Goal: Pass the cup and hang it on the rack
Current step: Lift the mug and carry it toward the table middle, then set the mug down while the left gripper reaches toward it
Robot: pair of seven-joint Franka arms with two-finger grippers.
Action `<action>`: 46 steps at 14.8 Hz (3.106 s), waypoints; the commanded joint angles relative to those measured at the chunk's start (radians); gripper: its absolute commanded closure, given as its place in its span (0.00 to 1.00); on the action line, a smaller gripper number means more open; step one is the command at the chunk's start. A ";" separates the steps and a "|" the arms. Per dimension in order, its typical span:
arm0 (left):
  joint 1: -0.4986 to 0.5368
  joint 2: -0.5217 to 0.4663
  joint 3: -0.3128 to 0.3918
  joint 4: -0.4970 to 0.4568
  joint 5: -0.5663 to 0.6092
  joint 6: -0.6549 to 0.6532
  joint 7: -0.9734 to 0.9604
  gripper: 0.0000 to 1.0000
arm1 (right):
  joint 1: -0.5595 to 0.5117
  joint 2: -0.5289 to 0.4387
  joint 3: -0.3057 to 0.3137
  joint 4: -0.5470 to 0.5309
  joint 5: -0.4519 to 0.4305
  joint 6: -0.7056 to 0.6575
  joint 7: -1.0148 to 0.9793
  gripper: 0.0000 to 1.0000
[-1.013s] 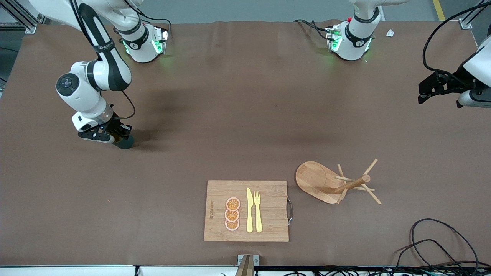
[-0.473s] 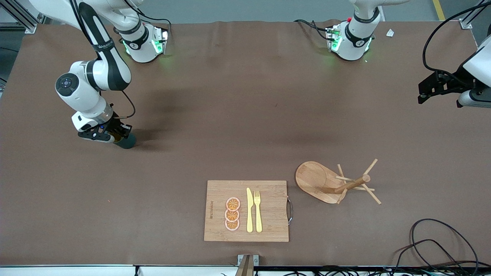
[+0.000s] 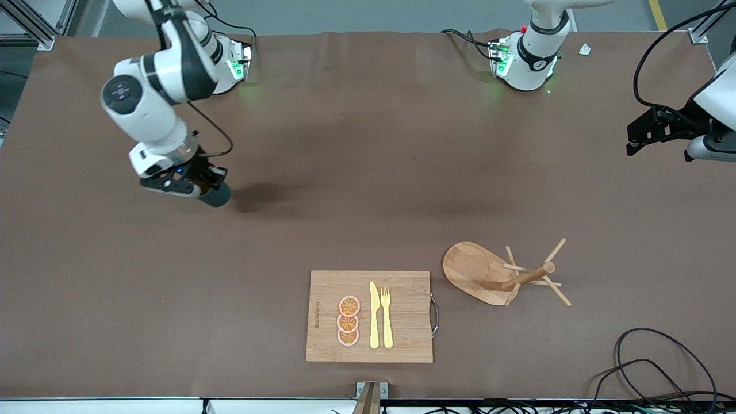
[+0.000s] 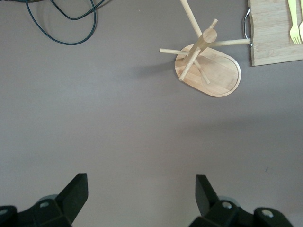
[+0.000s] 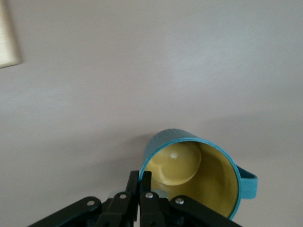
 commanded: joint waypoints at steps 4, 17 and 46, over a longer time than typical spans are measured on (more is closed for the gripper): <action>-0.004 0.003 0.000 0.016 0.014 -0.018 -0.010 0.00 | 0.264 0.135 0.071 0.196 -0.005 -0.033 0.553 1.00; 0.008 0.046 0.018 0.017 0.016 -0.002 -0.010 0.00 | 0.540 0.698 0.063 0.803 -0.114 -0.130 1.272 1.00; -0.185 0.110 -0.118 -0.024 -0.026 0.050 -0.734 0.00 | 0.507 0.727 0.070 0.943 -0.169 -0.352 1.215 0.00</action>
